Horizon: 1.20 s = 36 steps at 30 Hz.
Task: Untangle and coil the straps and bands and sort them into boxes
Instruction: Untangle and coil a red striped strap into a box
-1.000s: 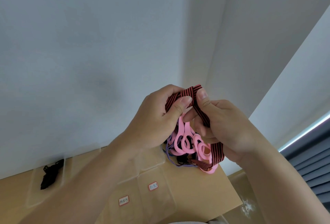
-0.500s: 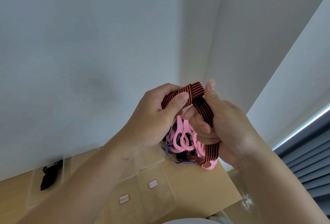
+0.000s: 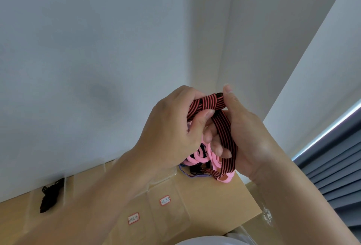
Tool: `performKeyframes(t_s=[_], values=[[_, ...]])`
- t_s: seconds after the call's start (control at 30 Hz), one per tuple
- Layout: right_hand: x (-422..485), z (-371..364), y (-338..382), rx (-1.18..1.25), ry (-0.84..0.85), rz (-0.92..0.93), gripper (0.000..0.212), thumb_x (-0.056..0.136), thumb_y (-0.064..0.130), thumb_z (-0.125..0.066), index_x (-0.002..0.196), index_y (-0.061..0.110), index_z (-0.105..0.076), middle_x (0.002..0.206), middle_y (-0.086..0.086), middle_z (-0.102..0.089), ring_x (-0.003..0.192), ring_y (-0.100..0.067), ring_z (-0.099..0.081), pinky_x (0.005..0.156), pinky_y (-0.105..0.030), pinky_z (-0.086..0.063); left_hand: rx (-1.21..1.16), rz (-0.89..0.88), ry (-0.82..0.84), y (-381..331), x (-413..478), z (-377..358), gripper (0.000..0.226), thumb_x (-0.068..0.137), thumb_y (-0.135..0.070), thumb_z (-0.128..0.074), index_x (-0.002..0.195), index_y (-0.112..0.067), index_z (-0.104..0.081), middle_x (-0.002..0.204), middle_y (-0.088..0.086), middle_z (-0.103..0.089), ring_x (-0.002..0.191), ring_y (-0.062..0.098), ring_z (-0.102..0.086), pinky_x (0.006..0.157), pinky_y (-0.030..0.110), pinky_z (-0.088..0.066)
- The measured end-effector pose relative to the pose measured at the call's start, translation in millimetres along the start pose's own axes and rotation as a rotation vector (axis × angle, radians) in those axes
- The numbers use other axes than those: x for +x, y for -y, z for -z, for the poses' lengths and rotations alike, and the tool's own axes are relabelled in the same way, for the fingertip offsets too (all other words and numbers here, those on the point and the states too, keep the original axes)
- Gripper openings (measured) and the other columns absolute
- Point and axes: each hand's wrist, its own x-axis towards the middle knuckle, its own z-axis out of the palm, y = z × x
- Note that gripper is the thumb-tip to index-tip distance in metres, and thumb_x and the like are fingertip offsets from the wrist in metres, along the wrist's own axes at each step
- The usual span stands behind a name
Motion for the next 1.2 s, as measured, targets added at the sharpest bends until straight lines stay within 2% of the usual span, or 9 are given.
performKeyframes(t_s=[0.17, 0.33, 0.5, 0.6, 0.73, 0.87, 1.07, 1.13, 1.2], values=[[1, 0, 2, -0.066, -0.052, 0.045, 0.076, 0.097, 0.069, -0.035, 0.066, 0.006, -0.065, 0.058, -0.016, -0.061, 0.032, -0.018, -0.041, 0.033, -0.019, -0.026, 0.128, -0.173, -0.046, 2, 2, -2, 0.025, 0.094, -0.029, -0.059, 0.104, -0.007, -0.068, 0.089, -0.012, -0.047, 0.069, 0.019, -0.054, 0.061, 0.038, -0.049], [3, -1, 7, -0.093, -0.035, 0.079, 0.065, 0.100, 0.058, -0.044, 0.062, 0.009, -0.065, 0.055, -0.014, -0.057, 0.034, -0.020, -0.043, 0.037, -0.024, -0.033, 0.278, -0.310, -0.138, 16, 4, 2, 0.024, 0.095, -0.024, -0.063, 0.105, -0.003, -0.070, 0.083, 0.004, -0.049, 0.071, 0.021, -0.046, 0.062, 0.033, -0.039], [1, -2, 8, -0.194, -0.015, 0.141, 0.069, 0.103, 0.049, -0.043, 0.046, 0.013, -0.058, 0.046, -0.012, -0.050, 0.035, -0.020, -0.039, 0.037, -0.023, -0.033, 0.323, -0.378, -0.141, 26, 4, 10, 0.026, 0.099, -0.026, -0.066, 0.113, -0.006, -0.073, 0.088, 0.010, -0.056, 0.074, 0.025, -0.052, 0.064, 0.034, -0.046], [0, -1, 8, -0.262, -0.010, 0.220, 0.069, 0.103, 0.048, -0.043, 0.046, 0.011, -0.053, 0.041, -0.010, -0.039, 0.036, -0.020, -0.030, 0.038, -0.022, -0.028, 0.016, -0.207, 0.025, 26, 1, 17, 0.033, 0.093, -0.035, -0.070, 0.118, -0.013, -0.068, 0.097, 0.002, -0.060, 0.081, 0.013, -0.059, 0.070, 0.021, -0.046], [2, -1, 11, -0.338, 0.000, 0.313, 0.067, 0.104, 0.047, -0.041, 0.053, 0.006, -0.052, 0.037, -0.004, -0.038, 0.036, -0.018, -0.028, 0.042, -0.023, -0.026, -0.715, 0.407, 0.235, 19, -2, 25, 0.042, 0.094, -0.050, -0.054, 0.106, -0.010, -0.059, 0.075, 0.008, -0.061, 0.056, 0.021, -0.050, 0.051, 0.030, -0.042], [3, 0, 13, -0.409, 0.000, 0.401, 0.065, 0.105, 0.046, -0.040, 0.057, 0.004, -0.055, 0.039, -0.009, -0.043, 0.035, -0.020, -0.034, 0.041, -0.023, -0.030, -0.850, 0.564, 0.272, 14, 0, 28, 0.032, 0.093, -0.038, -0.052, 0.091, -0.006, -0.054, 0.063, 0.004, -0.054, 0.046, 0.017, -0.038, 0.043, 0.024, -0.032], [11, -16, -1, -0.111, -0.097, 0.295, 0.065, 0.106, 0.051, -0.030, 0.085, 0.002, -0.067, 0.048, -0.009, -0.055, 0.033, -0.019, -0.045, 0.036, -0.022, -0.034, -0.393, 0.271, -0.091, 10, 2, 1, 0.005, 0.100, -0.022, -0.059, 0.104, -0.019, -0.060, 0.071, -0.017, -0.064, 0.059, -0.001, -0.063, 0.058, 0.017, -0.046], [10, -20, -3, -0.072, -0.118, 0.240, 0.074, 0.100, 0.062, -0.027, 0.069, 0.008, -0.067, 0.045, -0.010, -0.053, 0.033, -0.019, -0.043, 0.037, -0.022, -0.034, -0.215, 0.152, -0.176, 12, 1, -10, 0.011, 0.100, -0.016, -0.061, 0.111, -0.018, -0.062, 0.089, -0.014, -0.070, 0.081, 0.001, -0.072, 0.068, 0.026, -0.055], [9, -23, -3, -0.045, -0.129, 0.190, 0.079, 0.092, 0.072, -0.029, 0.050, 0.013, -0.060, 0.044, -0.011, -0.049, 0.032, -0.020, -0.041, 0.037, -0.022, -0.033, -0.014, 0.006, -0.227, 18, -1, -20, 0.020, 0.099, -0.018, -0.058, 0.118, -0.014, -0.062, 0.096, -0.004, -0.067, 0.081, 0.012, -0.069, 0.065, 0.037, -0.055]])
